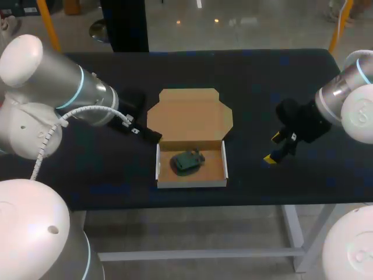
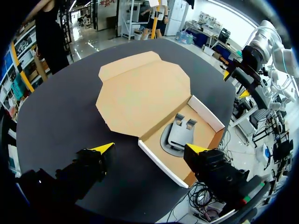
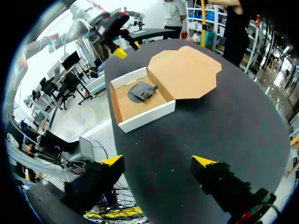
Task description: Assemble the packaging by folding the flat box into shape, placing the metal phone stand inside, and closing the box properly
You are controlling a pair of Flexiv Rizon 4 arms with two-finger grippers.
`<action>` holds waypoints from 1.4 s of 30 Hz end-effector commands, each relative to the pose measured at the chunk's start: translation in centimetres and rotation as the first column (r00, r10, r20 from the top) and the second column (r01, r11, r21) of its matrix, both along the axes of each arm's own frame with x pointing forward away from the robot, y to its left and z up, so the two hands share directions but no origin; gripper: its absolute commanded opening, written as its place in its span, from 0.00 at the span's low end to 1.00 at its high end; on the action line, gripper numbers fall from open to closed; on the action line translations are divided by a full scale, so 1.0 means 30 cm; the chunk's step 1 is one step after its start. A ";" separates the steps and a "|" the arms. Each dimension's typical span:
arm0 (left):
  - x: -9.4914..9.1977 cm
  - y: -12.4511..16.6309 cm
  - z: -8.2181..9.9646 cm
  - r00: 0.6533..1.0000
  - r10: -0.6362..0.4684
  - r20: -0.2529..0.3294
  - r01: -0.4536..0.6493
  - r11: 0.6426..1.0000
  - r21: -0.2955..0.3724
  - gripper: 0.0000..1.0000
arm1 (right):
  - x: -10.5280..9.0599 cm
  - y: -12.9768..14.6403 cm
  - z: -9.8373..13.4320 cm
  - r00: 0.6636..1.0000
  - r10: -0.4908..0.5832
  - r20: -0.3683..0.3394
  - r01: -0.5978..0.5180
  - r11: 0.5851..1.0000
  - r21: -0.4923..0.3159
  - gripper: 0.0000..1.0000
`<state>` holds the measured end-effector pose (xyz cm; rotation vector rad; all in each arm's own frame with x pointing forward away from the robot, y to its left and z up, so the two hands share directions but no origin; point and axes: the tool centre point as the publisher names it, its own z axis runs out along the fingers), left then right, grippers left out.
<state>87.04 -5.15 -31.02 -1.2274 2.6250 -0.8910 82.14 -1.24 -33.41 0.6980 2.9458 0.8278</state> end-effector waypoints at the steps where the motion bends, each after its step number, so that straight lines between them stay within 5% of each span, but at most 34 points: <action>1: 0.005 0.008 -0.005 1.000 -0.023 -0.018 0.022 0.999 -0.026 1.00 | -0.001 -0.006 0.003 1.000 0.003 -0.001 -0.003 1.000 0.006 1.00; 16: 0.005 0.008 -0.005 1.000 -0.023 -0.018 0.022 0.999 -0.026 1.00 | -0.001 -0.006 0.003 1.000 0.003 -0.001 -0.003 1.000 0.006 1.00; 28: 0.138 0.071 -0.055 0.995 -0.097 0.030 0.097 0.995 -0.016 1.00 | 0.025 0.000 0.063 0.997 0.072 -0.003 -0.072 0.997 0.002 1.00; 35: 0.224 0.119 -0.089 0.983 -0.181 0.040 0.185 0.975 -0.127 1.00 | 0.057 0.030 0.085 0.992 0.127 -0.017 -0.127 0.992 -0.022 1.00; 37: 0.246 0.132 -0.093 0.971 -0.236 0.041 0.239 0.948 -0.212 1.00 | 0.064 0.039 0.091 0.989 0.146 -0.023 -0.147 0.989 -0.029 1.00; 42: 0.280 0.141 -0.102 0.954 -0.297 0.045 0.297 0.912 -0.281 1.00 | 0.084 0.061 0.107 0.984 0.174 -0.026 -0.175 0.983 -0.047 1.00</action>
